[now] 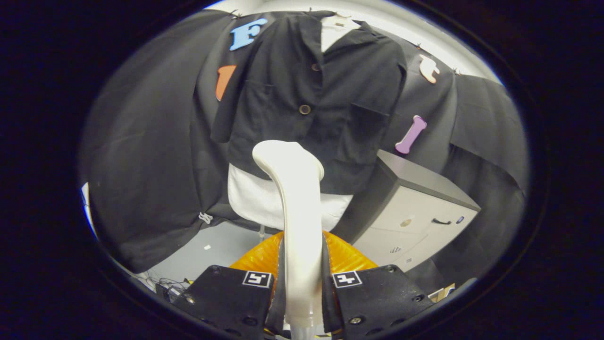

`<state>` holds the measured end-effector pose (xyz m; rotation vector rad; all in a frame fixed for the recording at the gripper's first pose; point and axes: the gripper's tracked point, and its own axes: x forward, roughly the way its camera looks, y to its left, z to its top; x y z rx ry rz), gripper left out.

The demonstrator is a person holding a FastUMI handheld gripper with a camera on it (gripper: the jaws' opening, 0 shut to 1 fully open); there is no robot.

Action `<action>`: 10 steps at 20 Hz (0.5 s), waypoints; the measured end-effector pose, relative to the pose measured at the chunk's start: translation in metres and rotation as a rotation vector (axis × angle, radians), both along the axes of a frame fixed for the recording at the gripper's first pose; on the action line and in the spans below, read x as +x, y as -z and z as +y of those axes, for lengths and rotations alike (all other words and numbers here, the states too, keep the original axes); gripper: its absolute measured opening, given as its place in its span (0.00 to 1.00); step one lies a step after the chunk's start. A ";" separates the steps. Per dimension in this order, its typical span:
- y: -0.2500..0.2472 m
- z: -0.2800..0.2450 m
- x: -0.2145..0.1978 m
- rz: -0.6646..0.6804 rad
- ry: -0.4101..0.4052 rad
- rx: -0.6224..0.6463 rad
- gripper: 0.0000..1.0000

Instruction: Iron the clothes twice with a garment steamer, once on the left side and once on the right side.

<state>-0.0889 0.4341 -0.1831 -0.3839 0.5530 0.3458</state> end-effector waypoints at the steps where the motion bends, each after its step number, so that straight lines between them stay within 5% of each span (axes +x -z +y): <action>1: -0.004 -0.014 0.001 0.004 0.018 0.005 0.34; 10: -0.039 -0.140 -0.008 0.038 0.108 0.029 0.34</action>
